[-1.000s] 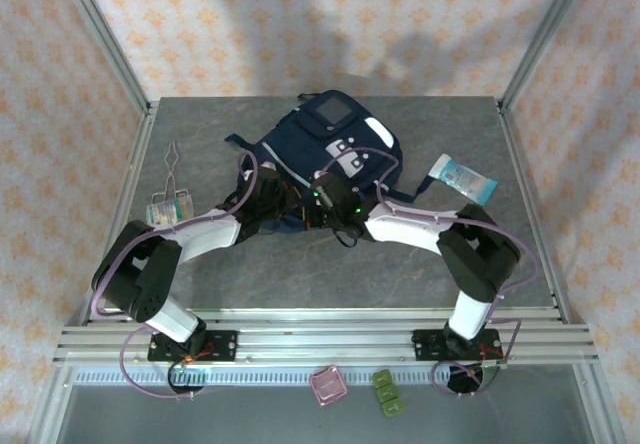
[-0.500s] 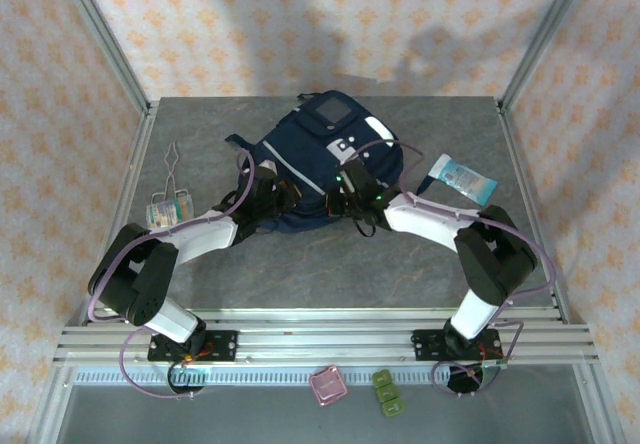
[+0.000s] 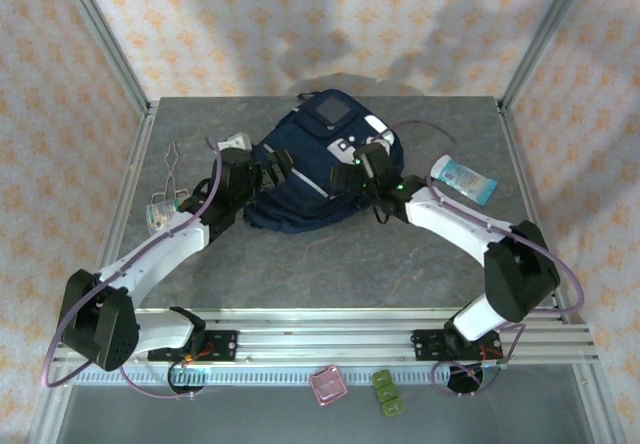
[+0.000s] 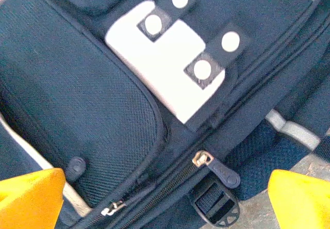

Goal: Pack the student bag

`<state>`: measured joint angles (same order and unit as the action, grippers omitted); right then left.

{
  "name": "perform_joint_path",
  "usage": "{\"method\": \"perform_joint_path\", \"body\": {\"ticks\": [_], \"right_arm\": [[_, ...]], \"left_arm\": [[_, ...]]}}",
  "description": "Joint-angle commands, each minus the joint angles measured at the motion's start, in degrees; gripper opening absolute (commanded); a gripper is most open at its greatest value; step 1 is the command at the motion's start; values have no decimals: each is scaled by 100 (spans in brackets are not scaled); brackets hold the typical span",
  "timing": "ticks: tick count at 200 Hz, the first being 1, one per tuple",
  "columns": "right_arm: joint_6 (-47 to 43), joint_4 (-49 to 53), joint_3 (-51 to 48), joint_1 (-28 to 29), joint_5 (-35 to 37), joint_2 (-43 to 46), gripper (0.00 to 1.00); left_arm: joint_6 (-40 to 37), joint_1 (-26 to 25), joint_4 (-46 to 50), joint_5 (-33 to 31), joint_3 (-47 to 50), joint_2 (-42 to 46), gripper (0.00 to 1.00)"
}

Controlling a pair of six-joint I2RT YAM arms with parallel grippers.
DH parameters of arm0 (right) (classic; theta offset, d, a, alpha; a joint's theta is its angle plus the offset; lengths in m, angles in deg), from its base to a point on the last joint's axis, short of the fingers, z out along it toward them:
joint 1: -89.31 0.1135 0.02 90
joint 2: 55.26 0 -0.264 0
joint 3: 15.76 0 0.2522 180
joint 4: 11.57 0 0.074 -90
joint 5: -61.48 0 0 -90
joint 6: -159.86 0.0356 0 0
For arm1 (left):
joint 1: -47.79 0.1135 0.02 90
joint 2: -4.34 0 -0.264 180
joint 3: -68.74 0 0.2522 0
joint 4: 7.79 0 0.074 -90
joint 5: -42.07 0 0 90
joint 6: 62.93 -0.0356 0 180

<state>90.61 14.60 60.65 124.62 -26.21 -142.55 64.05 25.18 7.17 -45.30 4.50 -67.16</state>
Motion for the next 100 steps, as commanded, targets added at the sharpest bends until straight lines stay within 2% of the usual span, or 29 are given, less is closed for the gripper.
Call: {"method": "perform_joint_path", "body": {"ticks": [1, 17, 31, 44, 61, 74, 92, 100], "right_arm": [[-307, -216, 231, -32, 594, 311, 100], [-472, -382, 276, -105, 1080, 421, 100], [-773, -881, 24, -138, 1740, 637, 100], [-1161, -1724, -501, -190, 2240, 944, 100], [-1736, -3369, -1530, -290, 2809, 1471, 100], [-1779, -4233, -2162, -606, 2803, 1831, 100], [-1501, -4177, -2467, -1191, 2808, 2165, 100], [-1422, -4007, -2547, -1417, 2966, 2258, 100]], "left_arm": [[-936, 104, 674, -825, -344, 272, 99], [-1432, 137, 464, -1374, -283, 504, 99], [-1949, 248, -30, -1478, 15, 772, 99], [-2268, 392, -570, -1633, 368, 1027, 99], [-2482, 637, -1238, -1836, 846, 1279, 99], [-2701, 825, -1652, -1895, 1165, 1342, 99], [-3218, 1002, -2476, -1735, 1822, 1341, 99], [-3278, 1032, -2789, -1958, 2090, 1351, 100]]}}
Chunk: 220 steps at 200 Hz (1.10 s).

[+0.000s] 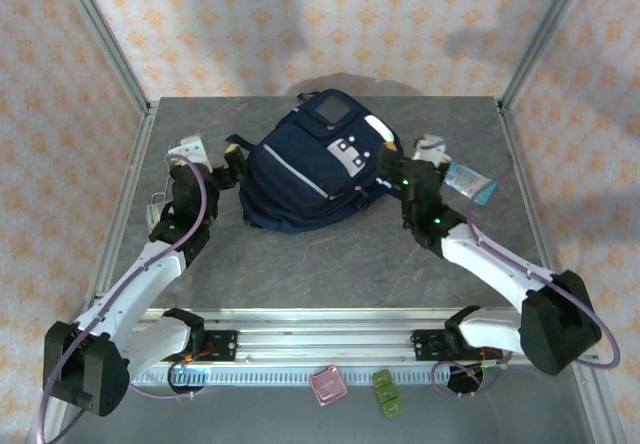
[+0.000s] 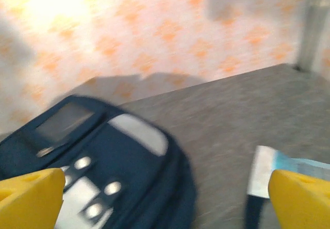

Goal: Pack the student bag

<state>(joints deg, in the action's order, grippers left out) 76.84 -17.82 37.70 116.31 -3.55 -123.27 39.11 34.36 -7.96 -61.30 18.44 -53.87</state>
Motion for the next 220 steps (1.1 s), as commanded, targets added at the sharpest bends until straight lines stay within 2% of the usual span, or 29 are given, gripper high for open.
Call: {"method": "perform_joint_path", "body": {"ticks": [1, 12, 25, 41, 57, 84, 97, 114, 121, 129, 143, 155, 169, 178, 183, 192, 203, 212, 220], "right_arm": [[-42, -753, -270, -606, 723, 340, 100], [-224, -861, -576, -821, 1006, 516, 100], [-454, -1357, -1174, -1029, 1277, 775, 100], [-551, -2167, -1993, -1331, 1147, 1023, 100], [-445, -2554, -2492, -1628, 842, 1011, 100], [-546, -3176, -2816, -1789, 508, 345, 100], [-720, -3947, -3034, -1787, 376, -60, 100], [-870, -5151, -3305, -1866, 90, -633, 100], [-731, -5058, -3213, -1882, 29, -678, 100], [-571, -5047, -3182, -1997, -314, -774, 100], [-609, -5662, -3253, -2102, -596, -1307, 100], [-818, -5776, -3202, -2197, -1460, -1631, 100], [-1118, -6347, -3130, -2208, -1962, -2043, 100], [-958, -5187, -2725, -2211, -1763, -1839, 100], [-886, -4980, -2636, -2270, -1799, -1911, 100], [-843, -5459, -2769, -2348, -1793, -1990, 100], [-782, -4992, -2659, -2349, -1727, -1852, 100], [-816, -5303, -2737, -2341, -1708, -1939, 100], [-795, -5115, -2699, -2341, -1715, -1860, 100]], "left_arm": [[-770, 118, -1308, -398, 724, 22, 100], [-487, 235, -1615, -770, 1019, 57, 100], [-440, 496, -2077, -489, 1426, 102, 99], [-564, 610, -2494, -724, 1763, -81, 99], [-587, 745, -2754, -914, 1930, -450, 99], [-562, 863, -4261, -835, 2412, -1173, 99], [-633, 872, -5107, -832, 2616, -1611, 100], [-951, 872, -5432, -584, 2599, -1869, 99], [-1072, 875, -5650, -478, 2654, -1929, 100], [-1104, 894, -6133, -436, 2761, -2139, 100], [-1084, 902, -6954, -376, 2988, -2656, 99], [-1370, 896, -7875, -17, 3108, -3178, 99], [-1341, 848, -7164, -68, 2911, -2968, 99], [-1177, 846, -6712, -474, 2652, -2967, 99], [-1094, 877, -6690, -672, 2579, -3042, 100], [-1050, 957, -6749, -560, 2585, -3077, 100], [-984, 972, -6408, -551, 2529, -2991, 100], [-1021, 970, -6557, -553, 2553, -3047, 100], [-1037, 965, -6596, -550, 2560, -3059, 100]]}}
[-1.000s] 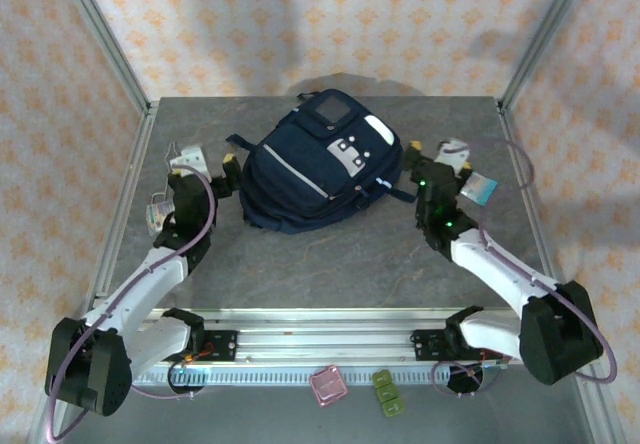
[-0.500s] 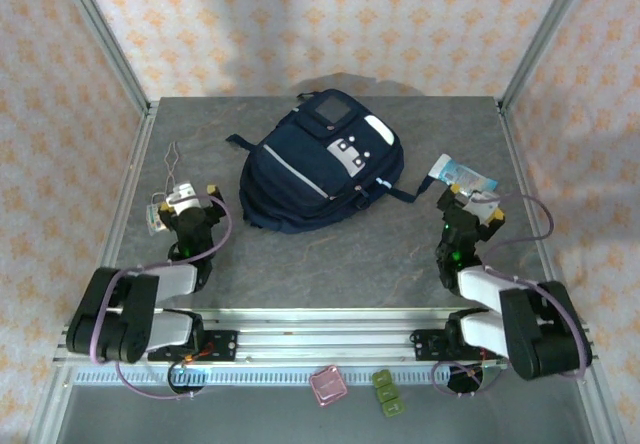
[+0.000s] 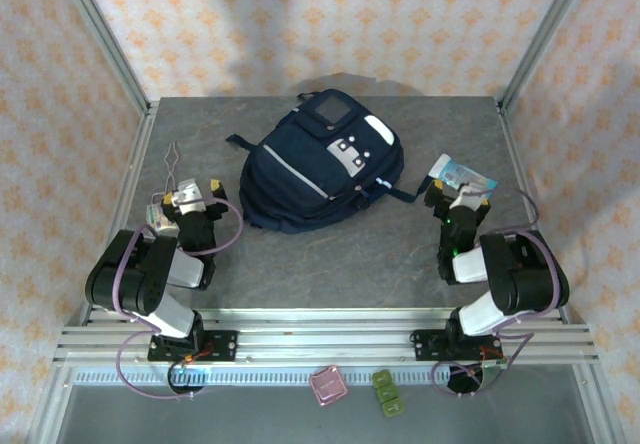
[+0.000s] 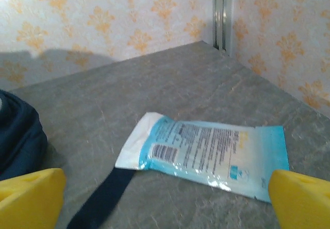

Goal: Pack the student bag

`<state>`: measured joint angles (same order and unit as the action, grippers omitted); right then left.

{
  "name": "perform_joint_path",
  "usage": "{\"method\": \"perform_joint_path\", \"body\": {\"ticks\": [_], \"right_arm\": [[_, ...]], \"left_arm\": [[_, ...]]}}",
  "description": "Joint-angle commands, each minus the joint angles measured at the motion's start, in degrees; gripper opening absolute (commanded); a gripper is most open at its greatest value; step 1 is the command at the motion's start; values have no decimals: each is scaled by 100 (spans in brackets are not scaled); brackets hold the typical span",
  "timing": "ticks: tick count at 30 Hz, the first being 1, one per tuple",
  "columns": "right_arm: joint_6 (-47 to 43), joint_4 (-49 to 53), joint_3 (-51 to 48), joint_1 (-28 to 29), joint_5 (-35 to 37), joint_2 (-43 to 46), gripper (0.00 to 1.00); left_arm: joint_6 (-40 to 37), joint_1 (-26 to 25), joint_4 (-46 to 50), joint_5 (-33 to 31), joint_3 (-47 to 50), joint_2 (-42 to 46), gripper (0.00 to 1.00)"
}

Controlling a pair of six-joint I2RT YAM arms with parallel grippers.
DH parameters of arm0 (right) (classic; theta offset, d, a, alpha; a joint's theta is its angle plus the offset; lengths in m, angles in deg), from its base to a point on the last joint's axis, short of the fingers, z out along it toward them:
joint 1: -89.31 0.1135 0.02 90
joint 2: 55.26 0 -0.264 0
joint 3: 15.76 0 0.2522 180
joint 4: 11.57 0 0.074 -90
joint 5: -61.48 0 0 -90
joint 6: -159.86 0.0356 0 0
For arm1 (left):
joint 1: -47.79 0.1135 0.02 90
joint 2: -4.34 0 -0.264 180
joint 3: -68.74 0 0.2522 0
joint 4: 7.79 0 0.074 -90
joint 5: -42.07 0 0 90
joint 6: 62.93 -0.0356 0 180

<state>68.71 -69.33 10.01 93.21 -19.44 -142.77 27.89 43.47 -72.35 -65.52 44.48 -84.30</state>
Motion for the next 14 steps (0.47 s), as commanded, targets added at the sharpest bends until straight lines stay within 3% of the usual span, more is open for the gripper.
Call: {"method": "perform_joint_path", "body": {"ticks": [1, 14], "right_arm": [[23, 61, 76, -30, -130, 96, 100], [-35, 68, 109, -52, -307, 55, 100]], "left_arm": [[85, 54, -152, -125, -46, -15, 100], [41, 45, -154, -45, -13, 11, 100]]}}
